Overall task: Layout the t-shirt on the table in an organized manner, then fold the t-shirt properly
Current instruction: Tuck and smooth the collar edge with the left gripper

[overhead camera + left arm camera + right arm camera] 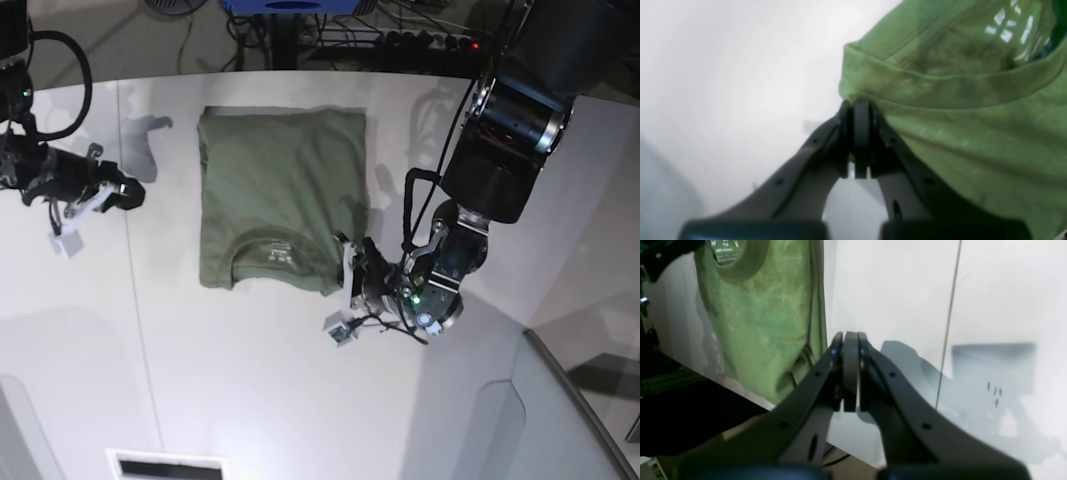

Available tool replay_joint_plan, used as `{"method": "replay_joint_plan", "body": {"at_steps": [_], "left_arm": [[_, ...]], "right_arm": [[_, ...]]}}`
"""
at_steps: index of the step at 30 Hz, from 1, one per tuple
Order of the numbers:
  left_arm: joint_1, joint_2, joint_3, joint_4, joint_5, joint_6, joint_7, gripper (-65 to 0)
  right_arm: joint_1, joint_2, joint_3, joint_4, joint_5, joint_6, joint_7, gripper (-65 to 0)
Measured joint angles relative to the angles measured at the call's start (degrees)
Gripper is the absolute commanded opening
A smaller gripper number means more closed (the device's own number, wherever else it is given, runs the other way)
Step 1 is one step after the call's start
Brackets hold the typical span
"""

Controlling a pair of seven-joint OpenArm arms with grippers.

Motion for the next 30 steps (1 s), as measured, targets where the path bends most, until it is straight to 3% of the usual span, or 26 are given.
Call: {"method": "replay_joint_plan", "body": {"at_steps": [12,15,19,26,30], "left_arm": [[-1.07,1.25,0.20,0.76,0.59,0.02,0.17,-64.5],[-1.14,1.05,0.17,0.76,0.66,0.02,0.20,-48.9],[-2.32,0.92,0.15,0.76,0.81,0.07,0.17,-38.7],[-3.65,0.46,-0.52,3.63,0.48,0.37,1.01,-37.5],[0.24,0.85,-0.79,17.42,0.20,0.35,8.22,-37.8]], "right_arm": [[0.15,0.00,0.00,0.00,-0.02,0.00,-0.02,-65.0],[0.17,0.00,0.00,0.00,0.00,0.00,0.00,-65.0],[0.17,0.00,0.00,0.00,-0.02,0.00,-0.02,-65.0],[0.17,0.00,0.00,0.00,0.04,0.02,-0.04,-65.0],[0.39,-0.04,0.00,0.11,-0.02,0.04,-2.97,-65.0]]}}
